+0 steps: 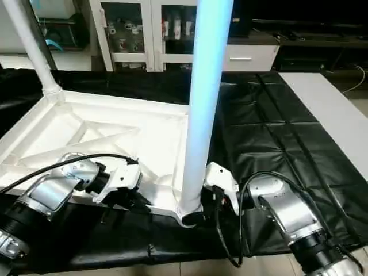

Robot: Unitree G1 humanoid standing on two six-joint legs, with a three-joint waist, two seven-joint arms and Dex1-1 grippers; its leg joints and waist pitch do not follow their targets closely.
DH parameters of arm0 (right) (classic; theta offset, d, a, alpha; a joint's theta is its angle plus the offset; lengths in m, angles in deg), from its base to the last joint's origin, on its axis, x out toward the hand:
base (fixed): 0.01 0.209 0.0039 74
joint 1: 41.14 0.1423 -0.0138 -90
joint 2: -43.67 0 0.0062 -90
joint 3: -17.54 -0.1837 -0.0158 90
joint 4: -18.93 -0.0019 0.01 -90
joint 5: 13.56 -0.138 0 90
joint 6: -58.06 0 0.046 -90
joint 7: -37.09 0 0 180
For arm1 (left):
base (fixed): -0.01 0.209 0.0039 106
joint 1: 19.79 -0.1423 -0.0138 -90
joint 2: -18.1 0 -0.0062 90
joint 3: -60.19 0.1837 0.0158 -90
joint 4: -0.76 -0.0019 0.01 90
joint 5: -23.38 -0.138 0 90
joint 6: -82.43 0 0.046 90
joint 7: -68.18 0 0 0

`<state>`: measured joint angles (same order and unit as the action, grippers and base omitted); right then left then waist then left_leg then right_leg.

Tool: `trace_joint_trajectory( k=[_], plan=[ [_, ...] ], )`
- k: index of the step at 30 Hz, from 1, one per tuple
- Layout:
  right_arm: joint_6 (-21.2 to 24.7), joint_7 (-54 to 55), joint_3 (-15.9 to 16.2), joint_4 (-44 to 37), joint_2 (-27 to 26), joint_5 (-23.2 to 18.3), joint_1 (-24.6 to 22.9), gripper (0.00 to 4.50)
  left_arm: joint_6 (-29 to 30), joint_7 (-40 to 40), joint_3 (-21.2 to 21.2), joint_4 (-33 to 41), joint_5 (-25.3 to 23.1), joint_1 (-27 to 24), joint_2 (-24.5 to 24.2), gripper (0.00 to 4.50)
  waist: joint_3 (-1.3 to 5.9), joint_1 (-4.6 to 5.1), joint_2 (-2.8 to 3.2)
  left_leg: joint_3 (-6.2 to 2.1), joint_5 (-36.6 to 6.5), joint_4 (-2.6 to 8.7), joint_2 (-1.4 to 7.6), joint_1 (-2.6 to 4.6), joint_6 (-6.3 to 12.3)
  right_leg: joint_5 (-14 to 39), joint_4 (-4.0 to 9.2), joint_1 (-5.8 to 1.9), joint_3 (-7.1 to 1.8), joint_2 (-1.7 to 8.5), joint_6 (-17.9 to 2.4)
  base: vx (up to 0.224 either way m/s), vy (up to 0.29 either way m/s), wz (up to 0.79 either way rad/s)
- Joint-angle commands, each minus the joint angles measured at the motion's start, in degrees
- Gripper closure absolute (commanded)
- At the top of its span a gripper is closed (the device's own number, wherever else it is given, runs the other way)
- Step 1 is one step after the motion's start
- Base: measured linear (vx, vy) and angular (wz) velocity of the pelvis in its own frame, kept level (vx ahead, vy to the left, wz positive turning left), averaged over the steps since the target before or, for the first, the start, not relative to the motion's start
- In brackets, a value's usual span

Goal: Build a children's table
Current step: Rotate leg to tighten

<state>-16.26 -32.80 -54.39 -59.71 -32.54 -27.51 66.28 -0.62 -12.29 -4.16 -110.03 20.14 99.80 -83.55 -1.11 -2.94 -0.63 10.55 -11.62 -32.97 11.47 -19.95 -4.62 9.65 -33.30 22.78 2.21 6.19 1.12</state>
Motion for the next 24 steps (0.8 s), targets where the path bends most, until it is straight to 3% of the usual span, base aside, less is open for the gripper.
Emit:
trace_joint_trajectory(
  k=[1, 2, 3, 4, 5, 6, 9, 10, 11, 13, 14, 15, 17, 22, 24],
  plan=[
    [1.81, 13.42, -4.4, 5.29, -5.44, -0.02, 2.33, 1.8, -0.99, 6.47, 3.98, -5.34, -5.15, -1.35, 3.42, 4.5, 1.87, 0.36, -0.19, -0.06, -15.89, 4.35, 1.22, -0.25, 1.6, 16.9, 3.55, -1.94, -1.15, 1.22, -12.55, 0.0, 0.0, 0.0],
    [1.81, 13.42, -4.4, 5.29, -5.44, -0.02, 2.33, 1.81, -0.99, 6.47, 3.98, -5.34, -5.15, -1.35, 3.42, 4.5, 1.76, 0.6, -0.27, -0.1, -17.19, 4.4, 1.07, -0.2, 0.94, 19.49, 3.89, -1.75, -1.11, 1.21, -11.71, -0.057, -0.009, -0.02],
    [2.08, 20.99, -6.86, 9.0, -9.02, 0.48, 3.46, 1.81, -1.22, 11.63, 2.61, -7.69, -5.66, -0.44, 5.79, 4.5, 1.68, 1.3, -0.37, -0.49, -21.79, 4.46, 0.88, 0.24, -1.05, 27.57, 4.63, -1.26, -0.86, 1.27, -8.84, -0.057, -0.009, -0.02],
    [2.36, 24.19, -8.04, 10.52, -10.64, 0.47, 3.9, 1.81, -1.01, 13.82, 2.01, -8.6, -5.8, -0.02, 6.88, 4.5, 1.68, 1.3, -0.37, -0.49, -21.79, 4.46, 0.88, 0.24, -1.05, 27.57, 4.63, -1.26, -0.86, 1.27, -8.84, -0.078, -0.001, -0.04],
    [2.62, 27.88, -9.39, 12.07, -12.53, 0.3, 4.33, 1.81, -0.43, 15.92, 1.44, -9.39, -5.82, 0.48, 8.13, 4.5, 1.61, 1.73, -0.43, -0.92, -23.49, 4.55, 0.79, 0.08, -1.73, 31.81, 5.01, -1.3, -0.59, 1.39, -6.85, -0.081, 0.012, -0.1],
    [2.76, 34.46, -11.63, 14.56, -15.75, 0.47, 5.02, 1.81, 0.55, 19.56, 0.7, -10.79, -6.08, 1.39, 10.14, 4.5, 1.6, 2.08, -0.12, -1.28, -24.99, 4.69, 0.76, 0.14, -2.19, 34.73, 5.44, -1.1, -0.31, 1.5, -5.29, -0.081, 0.012, -0.1],
    [0.25, 45.03, -13.35, 18.89, -20.79, 2.9, 6.42, 1.81, 1.12, 27.61, -0.47, -14.78, -7.25, 3.56, 13.99, 4.5, 1.52, 3.51, -0.05, -2.31, -29.68, 4.86, 0.43, 0.04, -2.52, 37.14, 6.37, -0.96, 0.65, 1.3, -3.3, -0.063, 0.026, -0.11],
    [-0.99, 49.4, -14.19, 20.45, -22.77, 3.61, 7.11, 1.81, 0.97, 31.28, -0.8, -16.71, -8.2, 4.48, 15.33, 4.5, 1.49, 3.67, 0.35, -2.42, -30.7, 4.82, 0.41, 0.16, -2.45, 37.54, 6.47, -0.83, 0.8, 1.41, -3.22, 0.0, 0.0, 0.0],
    [-1.66, 52.03, -14.8, 21.34, -23.96, 3.92, 7.52, 1.81, 0.83, 33.44, -0.98, -17.84, -8.82, 5.02, 16.08, 4.5, 1.51, 4.04, 0.25, -2.39, -31.21, 4.72, 0.36, 0.24, -2.46, 37.61, 6.75, -0.67, 0.92, 1.33, -3.11, 0.0, 0.0, 0.0],
    [-4.77, 61.64, -16.45, 23.96, -27.85, 5.13, 8.96, 1.82, 1.33, 40.2, -2.43, -21.27, -9.55, 6.62, 18.85, 4.5, 1.73, 4.66, 0.95, -2.77, -32.57, 5.02, 0.52, 0.48, -1.83, 33.8, 6.92, -1.06, 1.61, 1.4, -4.44, 0.0, 0.0, 0.0],
    [-6.54, 65.64, -16.53, 25.04, -29.73, 6.14, 9.64, 1.82, 1.24, 43.1, -2.97, -22.82, -9.94, 7.38, 20.13, 4.5, 1.5, 4.86, 1.06, -2.75, -33.1, 5.17, 0.59, 0.39, -1.86, 33.1, 7.09, -0.96, 1.79, 1.41, -4.68, 0.0, 0.0, 0.0],
    [-8.98, 67.43, -16.05, 26.76, -32.29, 6.75, 10.79, 1.82, 0.79, 46.12, -3.47, -24.82, -10.68, 8.29, 21.64, 4.5, 1.47, 5.06, 0.99, -2.84, -34.43, 5.13, 0.49, 0.82, -1.76, 33.28, 7.57, -0.94, 2.41, 1.37, -4.76, 0.0, 0.0, 0.0],
    [-11.5, 65.46, -15.91, 28.33, -34.69, 5.86, 11.99, 1.82, -0.22, 47.45, -3.48, -26.11, -11.33, 8.9, 22.51, 4.5, 1.28, 4.98, 1.02, -2.67, -35.65, 5.11, 0.44, 1.27, -0.41, 33.5, 8.18, -1.02, 2.69, 1.54, -4.67, 0.0, 0.0, 0.0],
    [-14.81, 57.75, -14.95, 26.56, -34.63, 5.16, 12.24, 1.82, -2.25, 46.02, -3.02, -27.1, -11.29, 9.08, 22.3, 4.5, 1.18, 4.97, 0.96, -2.74, -35.0, 5.45, 0.44, 0.68, 0.21, 33.67, 8.15, -1.54, 2.73, 1.88, -4.33, 0.0, 0.0, 0.0],
    [-16.91, 54.94, -14.73, 24.32, -33.07, 5.08, 11.5, 1.26, -3.36, 45.19, -2.72, -27.66, -11.42, 8.86, 21.43, 4.5, 1.42, 4.7, 0.95, -2.66, -33.29, 5.55, 0.7, 0.3, 0.46, 30.93, 7.66, -1.84, 2.63, 2.34, -5.26, 0.0, 0.0, 0.0]
  ],
)
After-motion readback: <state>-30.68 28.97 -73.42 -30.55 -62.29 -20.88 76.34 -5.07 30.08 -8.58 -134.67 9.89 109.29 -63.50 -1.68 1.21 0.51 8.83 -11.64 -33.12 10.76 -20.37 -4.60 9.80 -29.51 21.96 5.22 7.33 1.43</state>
